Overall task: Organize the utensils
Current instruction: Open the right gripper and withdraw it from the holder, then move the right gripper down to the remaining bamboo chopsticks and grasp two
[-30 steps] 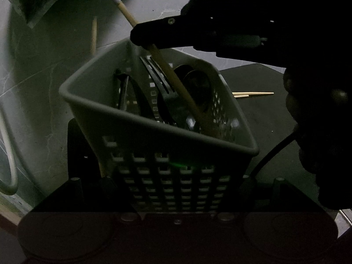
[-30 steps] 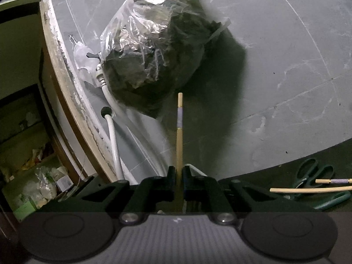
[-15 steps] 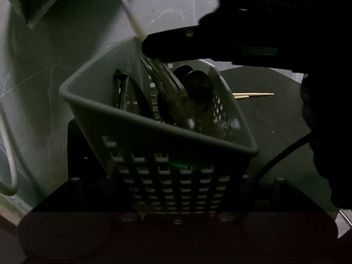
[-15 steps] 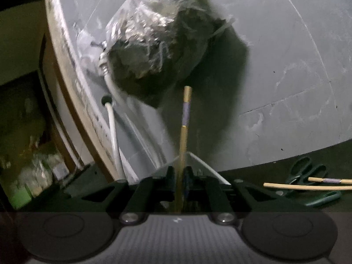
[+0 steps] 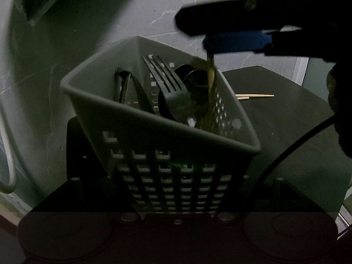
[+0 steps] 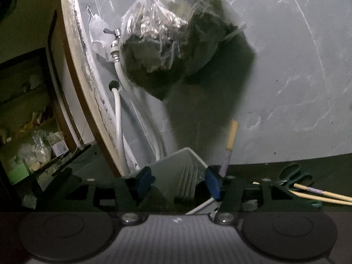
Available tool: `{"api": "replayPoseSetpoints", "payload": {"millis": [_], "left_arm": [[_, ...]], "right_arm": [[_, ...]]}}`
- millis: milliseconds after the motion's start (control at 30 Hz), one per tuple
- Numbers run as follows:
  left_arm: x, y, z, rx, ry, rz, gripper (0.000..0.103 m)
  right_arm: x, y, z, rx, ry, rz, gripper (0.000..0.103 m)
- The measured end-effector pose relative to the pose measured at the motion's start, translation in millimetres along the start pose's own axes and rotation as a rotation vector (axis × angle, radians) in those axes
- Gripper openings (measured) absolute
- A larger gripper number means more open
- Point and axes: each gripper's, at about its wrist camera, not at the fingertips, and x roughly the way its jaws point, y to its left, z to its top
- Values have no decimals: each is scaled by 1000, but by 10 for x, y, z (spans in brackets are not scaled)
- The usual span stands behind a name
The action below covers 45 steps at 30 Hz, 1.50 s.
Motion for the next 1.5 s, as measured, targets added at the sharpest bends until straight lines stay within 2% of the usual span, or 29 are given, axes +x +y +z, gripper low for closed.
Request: {"api": "replayPoseSetpoints", "payload": {"millis": [133,233,300,400,567,667,900,1233,1500], "left_arm": [[-1,-5,4,-4,0,4,76],[2,0,2,-9,0,6,76],[10,-7,0,-15,-2,7,76],[19,-10,-9,-23,-3,12,76],[15,-28,-19,-36,-2,25,76],[12,-52,-16,-45,0,35,76],[4,-112,5,-62,3,57,76],[40,-158,40,-84,6,81,76],[68,-207,68,-85,12,93,77]], "right_arm": [[-94,-26,110,-12,-20,-5,75],[-217,-94,253,-25,-47,-23,87],[-320,-193,372,-52,-59,-55,96],[-387,-419,485,-109,-37,-131,102],[-128,-933,464,-136,153,-295,103],[88,-1197,373,-113,257,-352,103],[532,-1472,138,-164,445,-386,103],[1011,-1640,112,-235,530,-357,102],[1156,-1805,26,-242,594,-329,87]]}}
